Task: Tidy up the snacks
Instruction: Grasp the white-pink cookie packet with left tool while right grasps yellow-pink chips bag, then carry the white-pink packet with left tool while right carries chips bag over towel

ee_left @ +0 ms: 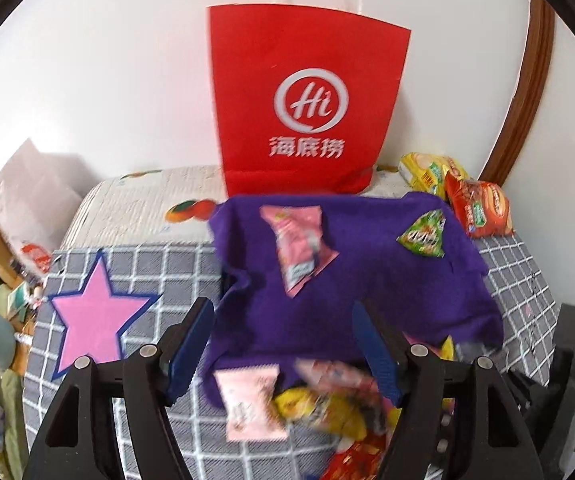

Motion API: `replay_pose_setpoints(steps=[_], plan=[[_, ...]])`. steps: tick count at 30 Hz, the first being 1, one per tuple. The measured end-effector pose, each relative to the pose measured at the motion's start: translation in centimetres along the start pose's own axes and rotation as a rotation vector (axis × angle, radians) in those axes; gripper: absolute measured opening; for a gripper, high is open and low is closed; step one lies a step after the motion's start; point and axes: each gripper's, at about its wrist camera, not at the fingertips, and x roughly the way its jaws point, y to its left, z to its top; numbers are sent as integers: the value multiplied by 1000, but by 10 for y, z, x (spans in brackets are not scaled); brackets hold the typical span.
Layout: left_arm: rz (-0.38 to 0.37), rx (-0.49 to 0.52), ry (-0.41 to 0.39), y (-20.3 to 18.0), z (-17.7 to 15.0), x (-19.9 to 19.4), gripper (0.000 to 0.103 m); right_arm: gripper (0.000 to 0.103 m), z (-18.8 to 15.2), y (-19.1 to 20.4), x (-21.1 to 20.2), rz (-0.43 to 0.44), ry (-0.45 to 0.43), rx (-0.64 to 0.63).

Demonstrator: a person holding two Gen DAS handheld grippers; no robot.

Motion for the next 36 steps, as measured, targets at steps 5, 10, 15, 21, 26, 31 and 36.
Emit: replay_pose_setpoints(steps=[5, 10, 15, 21, 26, 31, 36], plan=[[30, -32, 18, 24, -19, -5, 70, 63, -2, 3, -2, -6, -28, 1], [38, -54, 36, 37, -39, -3, 70, 63, -8, 3, -20, -14, -67, -2], [39, -66, 81, 40, -60, 14, 70, 63, -18, -7, -40, -12, -96, 12], [20, -87, 127, 42, -78, 38, 70, 63, -32, -24, -57, -33, -124, 30], [8, -83, 141, 40, -81, 50, 70, 63, -40, -36, -59, -49, -122, 44], [6, -72, 144, 35, -80, 59, 70, 63, -44, -39, -54, -51, -107, 39], [-2, -80, 151, 35, -80, 65, 49, 63, -45, -38, -52, -45, -102, 31]])
